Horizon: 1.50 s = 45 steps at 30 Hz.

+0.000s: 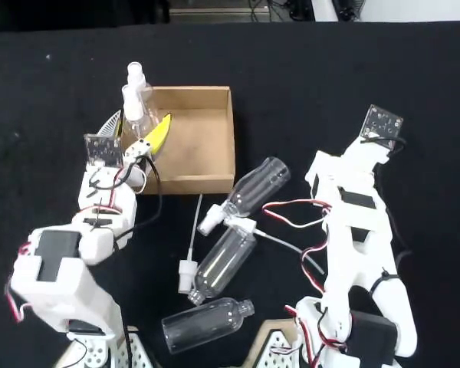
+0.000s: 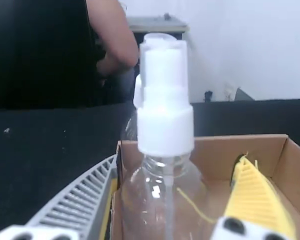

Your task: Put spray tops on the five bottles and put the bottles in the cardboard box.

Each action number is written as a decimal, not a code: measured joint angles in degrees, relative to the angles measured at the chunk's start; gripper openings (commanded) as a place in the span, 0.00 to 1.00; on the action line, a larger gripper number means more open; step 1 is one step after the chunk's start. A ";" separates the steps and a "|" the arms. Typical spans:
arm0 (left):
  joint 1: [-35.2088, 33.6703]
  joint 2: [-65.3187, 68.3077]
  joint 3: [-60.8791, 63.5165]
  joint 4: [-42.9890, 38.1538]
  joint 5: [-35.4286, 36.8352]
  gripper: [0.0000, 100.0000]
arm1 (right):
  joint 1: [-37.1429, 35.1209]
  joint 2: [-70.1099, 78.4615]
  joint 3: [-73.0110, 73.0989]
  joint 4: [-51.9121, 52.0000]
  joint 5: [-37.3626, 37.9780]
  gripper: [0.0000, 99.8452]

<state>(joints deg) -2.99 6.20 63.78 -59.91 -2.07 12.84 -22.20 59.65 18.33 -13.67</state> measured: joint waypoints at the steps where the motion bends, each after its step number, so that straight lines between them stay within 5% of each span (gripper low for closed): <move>1: 0.00 -1.76 0.00 2.37 0.00 0.34 | 0.00 0.00 0.00 0.00 0.00 0.04; 15: -0.44 -28.13 2.64 36.40 0.00 0.34 | 0.00 0.00 0.00 -0.18 0.00 0.04; 30: -2.64 -63.03 2.64 89.05 -0.26 0.34 | 0.00 0.00 0.00 -0.18 0.00 0.04; 38: 3.87 -76.84 -5.63 120.00 -15.56 0.34 | 0.00 0.00 0.00 -0.18 0.00 0.04; 45: 12.48 -82.20 -8.88 129.67 -19.60 0.34 | 3.78 0.00 0.00 -1.05 0.00 0.04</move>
<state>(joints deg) 9.49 -76.00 54.90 69.76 -21.67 16.62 -22.20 59.65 17.27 -13.67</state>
